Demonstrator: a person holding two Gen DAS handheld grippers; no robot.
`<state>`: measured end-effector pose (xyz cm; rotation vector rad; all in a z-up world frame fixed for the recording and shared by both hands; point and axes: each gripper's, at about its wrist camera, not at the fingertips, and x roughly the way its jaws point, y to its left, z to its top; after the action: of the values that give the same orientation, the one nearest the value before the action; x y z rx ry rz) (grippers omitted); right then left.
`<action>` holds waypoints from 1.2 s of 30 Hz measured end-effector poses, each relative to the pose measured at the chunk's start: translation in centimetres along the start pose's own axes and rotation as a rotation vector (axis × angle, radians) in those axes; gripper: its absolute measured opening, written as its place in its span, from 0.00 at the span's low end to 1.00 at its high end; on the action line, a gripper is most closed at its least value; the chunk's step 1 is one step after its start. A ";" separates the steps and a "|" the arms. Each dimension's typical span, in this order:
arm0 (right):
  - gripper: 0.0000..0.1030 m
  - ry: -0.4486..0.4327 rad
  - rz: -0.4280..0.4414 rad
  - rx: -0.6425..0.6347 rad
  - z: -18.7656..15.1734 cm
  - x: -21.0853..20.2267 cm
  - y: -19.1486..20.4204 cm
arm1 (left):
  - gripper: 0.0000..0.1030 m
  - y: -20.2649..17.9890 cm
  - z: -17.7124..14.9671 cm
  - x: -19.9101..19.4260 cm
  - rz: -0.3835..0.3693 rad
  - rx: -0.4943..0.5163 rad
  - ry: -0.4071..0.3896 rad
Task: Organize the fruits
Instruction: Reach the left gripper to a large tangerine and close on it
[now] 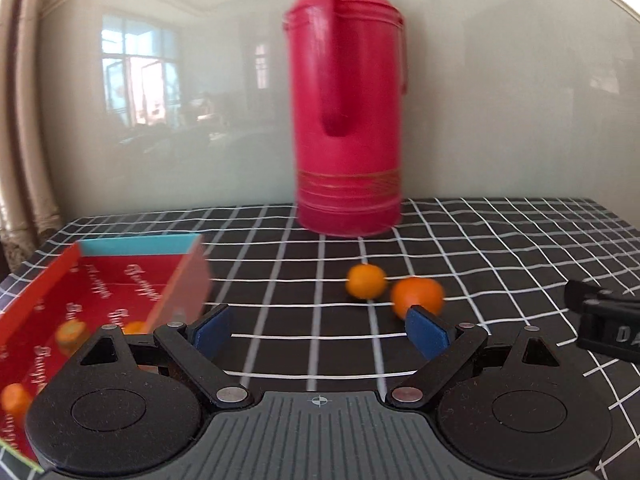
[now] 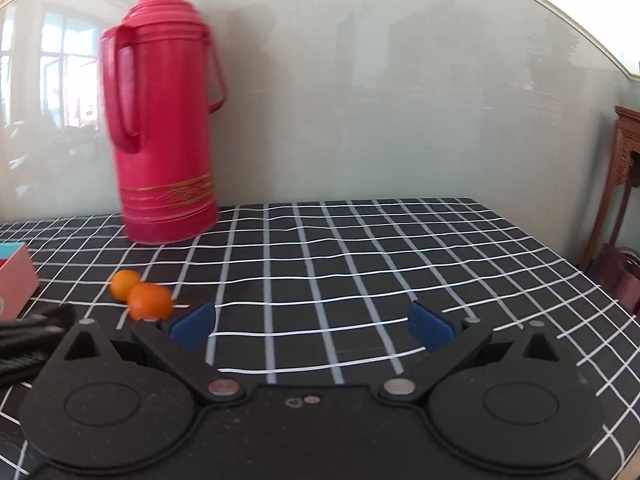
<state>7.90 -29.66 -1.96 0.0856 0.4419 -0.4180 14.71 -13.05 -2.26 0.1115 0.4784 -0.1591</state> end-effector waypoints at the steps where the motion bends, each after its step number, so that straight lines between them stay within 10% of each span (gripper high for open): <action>1: 0.94 -0.002 -0.002 0.013 0.0 -0.1 -0.5 | 0.90 -0.7 0.1 0.4 -0.008 0.004 0.001; 15: 0.94 -0.019 0.047 0.062 0.5 -0.3 -2.2 | 0.89 -6.1 1.6 6.1 -0.012 0.031 0.050; 20: 0.94 -0.023 0.046 0.064 0.4 -0.3 -2.2 | 0.42 -6.3 1.3 7.0 -0.047 0.024 0.088; 36: 0.94 -0.040 0.036 0.064 0.4 -0.6 -1.7 | 0.40 -4.3 1.2 3.5 -0.011 0.044 -0.002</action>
<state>6.87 -31.10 -1.31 0.1473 0.3873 -0.3978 17.52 -17.85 -3.11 0.1519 0.4740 -0.1804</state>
